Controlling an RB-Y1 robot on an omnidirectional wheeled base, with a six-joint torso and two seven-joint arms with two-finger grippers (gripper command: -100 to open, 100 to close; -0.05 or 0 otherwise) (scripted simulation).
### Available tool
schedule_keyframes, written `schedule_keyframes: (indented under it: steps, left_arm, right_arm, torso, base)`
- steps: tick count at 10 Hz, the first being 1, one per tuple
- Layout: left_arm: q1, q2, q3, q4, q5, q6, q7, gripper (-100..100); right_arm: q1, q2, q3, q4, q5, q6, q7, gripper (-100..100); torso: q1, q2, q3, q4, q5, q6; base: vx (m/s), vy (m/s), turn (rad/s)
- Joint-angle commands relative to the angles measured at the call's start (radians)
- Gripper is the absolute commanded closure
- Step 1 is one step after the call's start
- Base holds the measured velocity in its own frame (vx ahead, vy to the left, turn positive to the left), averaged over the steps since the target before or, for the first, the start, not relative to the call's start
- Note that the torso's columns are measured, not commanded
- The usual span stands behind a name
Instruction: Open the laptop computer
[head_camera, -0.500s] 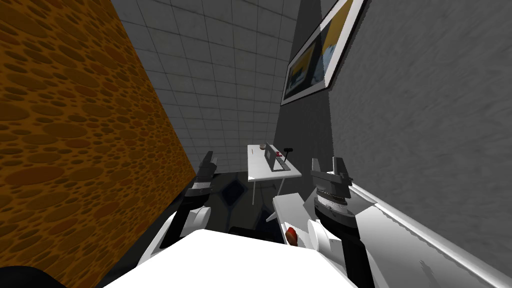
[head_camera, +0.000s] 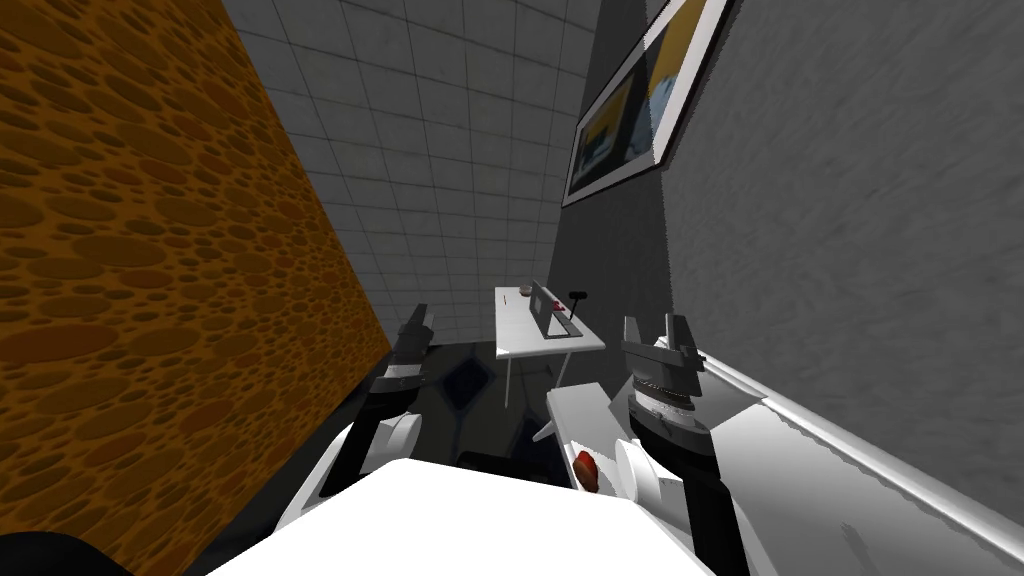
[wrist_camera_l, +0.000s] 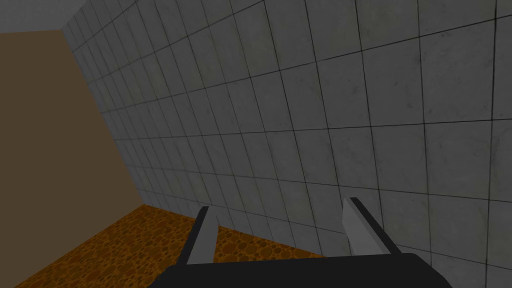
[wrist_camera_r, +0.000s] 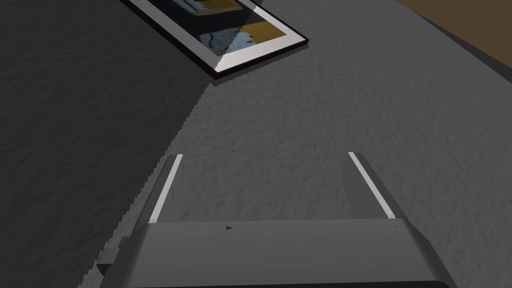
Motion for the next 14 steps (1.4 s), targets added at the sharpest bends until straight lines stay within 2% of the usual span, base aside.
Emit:
schedule_keyframes:
  steps: [1,4,5,7,14]
  left_arm:
    - [0.0,0.0,0.0,0.0,0.0,0.0,0.0,0]
    - [0.0,0.0,0.0,0.0,0.0,0.0,0.0,0]
    - [0.0,0.0,0.0,0.0,0.0,0.0,0.0,0]
    - [0.0,0.0,0.0,0.0,0.0,0.0,0.0,0]
    - [0.0,0.0,0.0,0.0,0.0,0.0,0.0,0]
  right_arm:
    - [0.0,0.0,0.0,0.0,0.0,0.0,0.0,0]
    - [0.0,0.0,0.0,0.0,0.0,0.0,0.0,0]
    - [0.0,-0.037,-0.003,0.006,0.007,0.002,0.006,-100]
    - [-0.001,-0.092,-0.01,0.019,0.024,0.006,0.022,-100]
    - [-0.002,-0.257,-0.064,0.104,0.145,0.036,0.126,-100]
  torso:
    - [0.0,0.074,-0.147,0.074,0.0,0.0]
    - [0.0,0.296,-0.59,0.295,0.0,0.0]
    - [0.0,0.369,-0.738,0.369,0.0,0.0]
    - [0.001,0.412,-0.826,0.412,0.0,0.0]
    - [0.0,0.416,-0.832,0.416,0.0,0.0]
  base:
    - [0.0,0.0,0.0]
    - [0.0,0.0,0.0]
    - [0.009,0.008,0.012]
    - [0.009,0.021,0.015]
    - [0.023,0.048,0.028]
